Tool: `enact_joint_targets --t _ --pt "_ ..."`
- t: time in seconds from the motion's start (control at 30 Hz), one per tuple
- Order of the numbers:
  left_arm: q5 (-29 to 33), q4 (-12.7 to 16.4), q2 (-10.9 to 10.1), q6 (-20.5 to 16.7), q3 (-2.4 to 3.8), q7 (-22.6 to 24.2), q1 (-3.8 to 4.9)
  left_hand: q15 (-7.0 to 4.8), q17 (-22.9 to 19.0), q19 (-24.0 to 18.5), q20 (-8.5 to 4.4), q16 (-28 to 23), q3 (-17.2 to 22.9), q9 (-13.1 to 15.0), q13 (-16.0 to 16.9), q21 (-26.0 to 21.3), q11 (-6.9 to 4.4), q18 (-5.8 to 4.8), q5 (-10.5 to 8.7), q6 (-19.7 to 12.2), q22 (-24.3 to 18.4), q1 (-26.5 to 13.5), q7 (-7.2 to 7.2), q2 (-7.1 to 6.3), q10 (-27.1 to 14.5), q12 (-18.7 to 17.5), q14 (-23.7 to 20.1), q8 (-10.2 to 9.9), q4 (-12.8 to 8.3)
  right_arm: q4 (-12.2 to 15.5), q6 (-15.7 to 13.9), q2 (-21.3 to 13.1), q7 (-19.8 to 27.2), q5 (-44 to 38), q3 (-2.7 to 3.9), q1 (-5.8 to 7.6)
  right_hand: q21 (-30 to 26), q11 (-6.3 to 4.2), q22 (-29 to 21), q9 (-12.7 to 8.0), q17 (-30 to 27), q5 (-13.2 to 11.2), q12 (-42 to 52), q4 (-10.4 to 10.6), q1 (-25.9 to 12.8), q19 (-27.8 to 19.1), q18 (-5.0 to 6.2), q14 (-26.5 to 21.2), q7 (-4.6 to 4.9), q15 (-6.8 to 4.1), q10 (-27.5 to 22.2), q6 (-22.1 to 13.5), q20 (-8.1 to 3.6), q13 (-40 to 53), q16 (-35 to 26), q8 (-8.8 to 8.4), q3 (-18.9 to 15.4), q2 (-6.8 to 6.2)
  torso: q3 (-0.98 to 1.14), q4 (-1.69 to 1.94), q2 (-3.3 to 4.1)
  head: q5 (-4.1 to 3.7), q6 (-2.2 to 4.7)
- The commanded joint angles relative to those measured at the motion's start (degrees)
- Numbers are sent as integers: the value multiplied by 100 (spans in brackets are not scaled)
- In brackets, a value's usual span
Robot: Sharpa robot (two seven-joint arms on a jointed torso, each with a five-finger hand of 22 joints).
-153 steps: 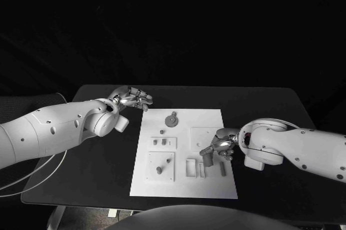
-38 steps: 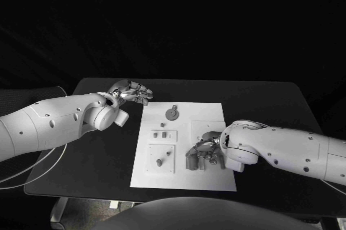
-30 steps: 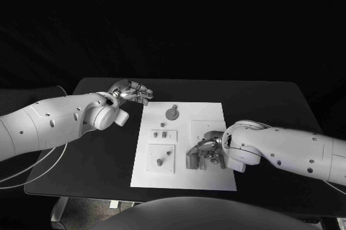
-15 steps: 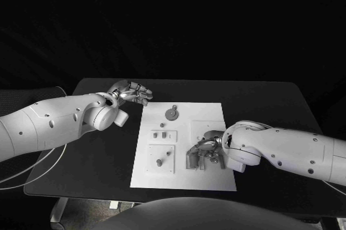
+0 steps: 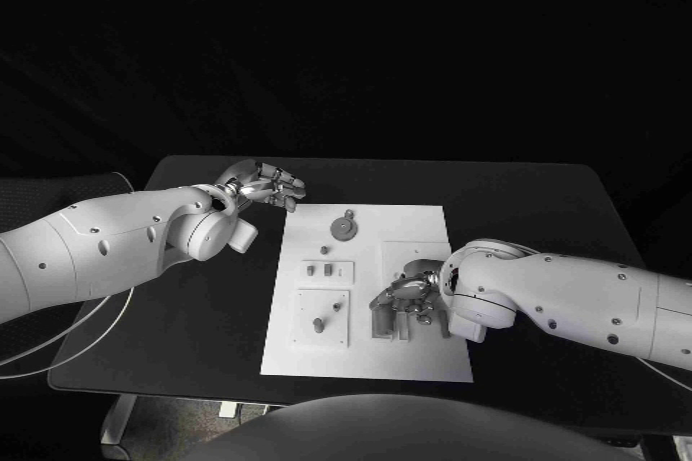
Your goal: Assemble the parts on the task board
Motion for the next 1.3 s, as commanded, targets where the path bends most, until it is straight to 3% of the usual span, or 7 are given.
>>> enact_joint_targets --t 0.03,0.47,1.0,1.1,1.17,1.3 --pt "25 13 6 76 3 26 6 22 9 5 3 -34 -6 -9 -9 -31 15 98 34 -49 9 -62 1 13 26 -11 28 31 36 0 156 16 43 -27 -4 -8 32 -8 109 -5 -4 32 33 -4 -25 24 72 5 37 -46 -14 15 -30 -5 2 -10 29 8 -2 0 0 2 -5" --pt "25 19 -6 81 3 24 6 23 16 1 4 -42 -6 -10 -10 -34 16 97 34 -50 11 -62 2 13 25 -11 26 31 38 -25 308 33 -15 -38 -5 -12 31 -7 108 -4 -14 31 32 3 -38 22 72 -1 38 -46 -15 10 -29 -6 0 -12 30 16 1 -1 3 6 -21" --pt "24 20 -10 74 3 25 6 25 26 -1 6 -51 -7 -12 -11 -37 16 97 33 -52 13 -63 2 14 24 -12 26 32 42 -46 215 43 -38 -140 -5 -25 29 -2 106 -4 -43 29 29 11 -68 13 72 -22 44 -46 -23 -6 -27 -9 -6 -20 24 -12 3 -1 2 14 -21" --pt "24 20 -10 74 3 22 6 25 28 -2 6 -53 -7 -12 -11 -38 17 97 33 -53 14 -64 3 13 24 -12 25 32 43 -50 245 49 -47 -156 -5 -25 27 3 105 -3 -52 30 25 29 -103 8 72 -31 47 -45 -32 -17 -26 -11 -10 -26 19 -63 3 0 0 14 -21" --pt "24 19 -12 74 3 22 6 26 30 -2 7 -54 -8 -13 -11 -39 17 97 33 -53 14 -65 3 13 23 -12 25 31 44 -51 273 49 -60 -156 -5 -26 21 6 98 6 -62 781 19 142 -192 2 67 -53 60 -49 -50 -45 -30 -14 -12 -32 102 -237 1 1 0 13 -21" --pt "23 21 -12 81 3 19 6 26 33 -3 7 -57 -8 -13 -12 -40 17 97 33 -53 15 -66 3 15 23 -12 24 32 46 -55 363 52 -77 -157 -5 -26 28 22 101 9 -102 616 19 210 -260 6 72 -79 71 -38 -67 -89 -27 -16 -18 -52 99 -392 1 1 0 13 -21"
